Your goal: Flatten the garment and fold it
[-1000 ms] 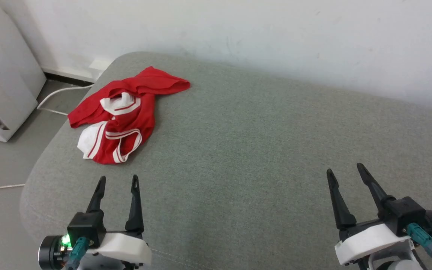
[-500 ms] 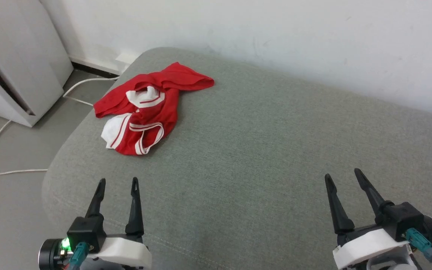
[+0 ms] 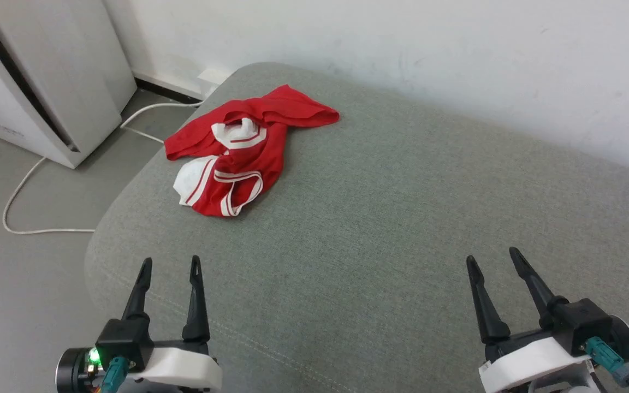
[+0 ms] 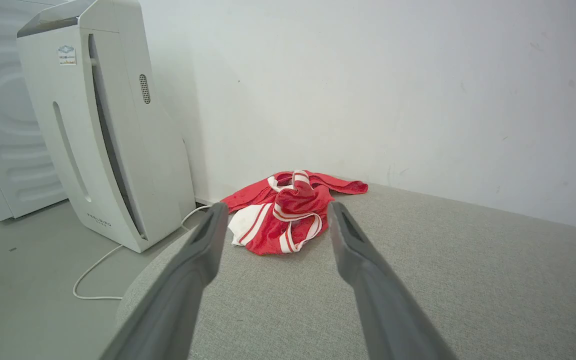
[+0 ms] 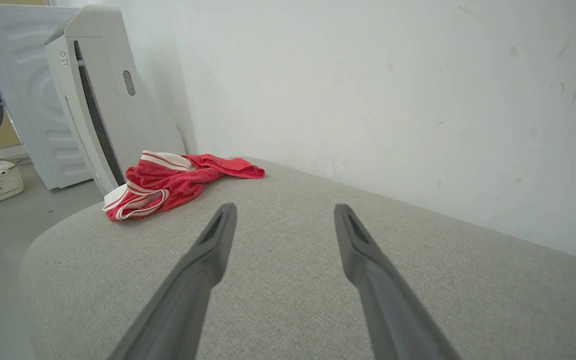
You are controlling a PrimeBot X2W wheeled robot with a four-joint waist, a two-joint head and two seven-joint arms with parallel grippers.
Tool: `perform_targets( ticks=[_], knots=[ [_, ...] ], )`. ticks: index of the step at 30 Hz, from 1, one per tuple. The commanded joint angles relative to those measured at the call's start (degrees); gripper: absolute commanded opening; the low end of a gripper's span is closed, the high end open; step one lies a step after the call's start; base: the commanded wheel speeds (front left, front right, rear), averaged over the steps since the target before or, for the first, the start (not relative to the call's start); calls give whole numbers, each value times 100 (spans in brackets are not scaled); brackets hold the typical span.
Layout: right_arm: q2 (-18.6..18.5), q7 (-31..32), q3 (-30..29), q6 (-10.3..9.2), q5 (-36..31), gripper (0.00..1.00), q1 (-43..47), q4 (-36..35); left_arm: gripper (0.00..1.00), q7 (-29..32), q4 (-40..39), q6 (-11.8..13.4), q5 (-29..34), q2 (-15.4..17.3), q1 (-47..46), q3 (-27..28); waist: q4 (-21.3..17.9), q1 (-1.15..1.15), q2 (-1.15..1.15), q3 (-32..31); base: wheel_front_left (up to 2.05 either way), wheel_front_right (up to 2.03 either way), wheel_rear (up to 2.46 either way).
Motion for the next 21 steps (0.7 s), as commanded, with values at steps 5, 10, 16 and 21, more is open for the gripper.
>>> perform_targets(
  ticks=[5,10,16,21],
  knots=[
    [17,-108,14,-10,22,100,24,16,100,-107,-53,88,-96,-1,71,-46,129,0,0,123,0,0,0],
    [18,-168,36,-11,-12,100,-3,26,100,-167,-67,129,-169,-1,49,-89,204,0,0,252,0,0,0],
    [18,-192,66,-11,-130,100,-89,19,100,-191,-139,204,-317,-1,-35,-101,146,0,0,470,0,0,0],
    [18,-192,74,-11,-400,100,-218,-119,100,-191,-138,96,-365,-1,-389,-65,-8,0,0,862,0,0,0]
  ],
)
